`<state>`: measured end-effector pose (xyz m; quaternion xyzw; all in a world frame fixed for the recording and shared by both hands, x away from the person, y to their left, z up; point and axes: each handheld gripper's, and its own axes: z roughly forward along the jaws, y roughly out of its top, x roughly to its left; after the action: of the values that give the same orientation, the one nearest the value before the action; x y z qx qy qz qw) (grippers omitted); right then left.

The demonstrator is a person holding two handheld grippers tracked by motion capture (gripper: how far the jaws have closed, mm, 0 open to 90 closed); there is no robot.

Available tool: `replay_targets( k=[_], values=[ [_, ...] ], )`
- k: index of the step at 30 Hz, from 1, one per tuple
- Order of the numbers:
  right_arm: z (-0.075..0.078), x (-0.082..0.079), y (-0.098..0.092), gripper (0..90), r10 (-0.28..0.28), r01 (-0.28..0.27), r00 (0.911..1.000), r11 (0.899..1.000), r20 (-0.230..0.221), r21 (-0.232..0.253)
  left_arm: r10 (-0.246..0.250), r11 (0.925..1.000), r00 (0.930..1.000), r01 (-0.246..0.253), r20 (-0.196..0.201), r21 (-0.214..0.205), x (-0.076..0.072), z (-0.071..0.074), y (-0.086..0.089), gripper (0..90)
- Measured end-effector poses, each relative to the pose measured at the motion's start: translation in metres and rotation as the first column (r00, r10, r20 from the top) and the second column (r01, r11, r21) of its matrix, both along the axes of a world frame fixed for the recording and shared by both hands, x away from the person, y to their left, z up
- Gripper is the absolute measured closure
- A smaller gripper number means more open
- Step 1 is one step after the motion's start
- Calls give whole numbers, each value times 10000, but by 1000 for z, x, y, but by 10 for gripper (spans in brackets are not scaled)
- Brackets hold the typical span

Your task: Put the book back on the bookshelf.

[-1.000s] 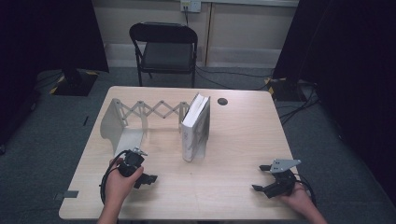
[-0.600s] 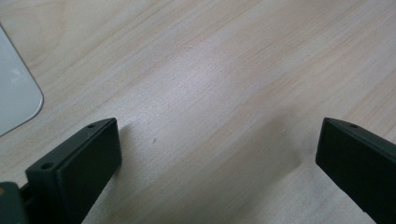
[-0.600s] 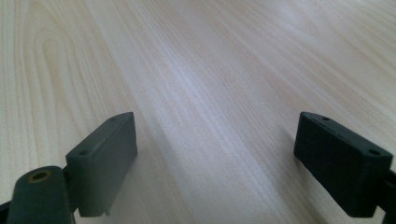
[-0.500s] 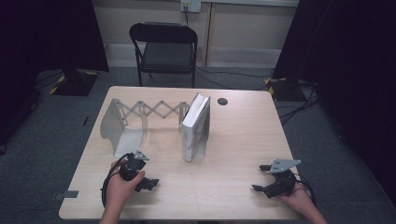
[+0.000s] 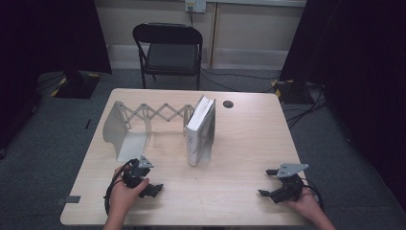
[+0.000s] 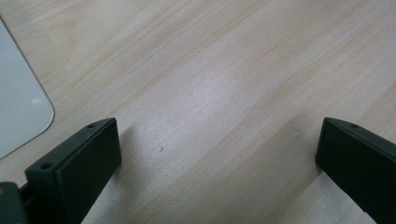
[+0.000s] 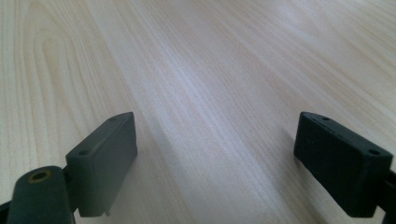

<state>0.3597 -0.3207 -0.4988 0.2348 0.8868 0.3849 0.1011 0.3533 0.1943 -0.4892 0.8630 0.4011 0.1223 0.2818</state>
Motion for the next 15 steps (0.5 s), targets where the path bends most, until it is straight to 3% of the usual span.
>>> replay_targets(
  k=[15],
  values=[
    [0,0,0,127,2,-2,10000,10000,0,0,160,9996,9994,-153,316,-244,0,-3,-1,0]
  ],
)
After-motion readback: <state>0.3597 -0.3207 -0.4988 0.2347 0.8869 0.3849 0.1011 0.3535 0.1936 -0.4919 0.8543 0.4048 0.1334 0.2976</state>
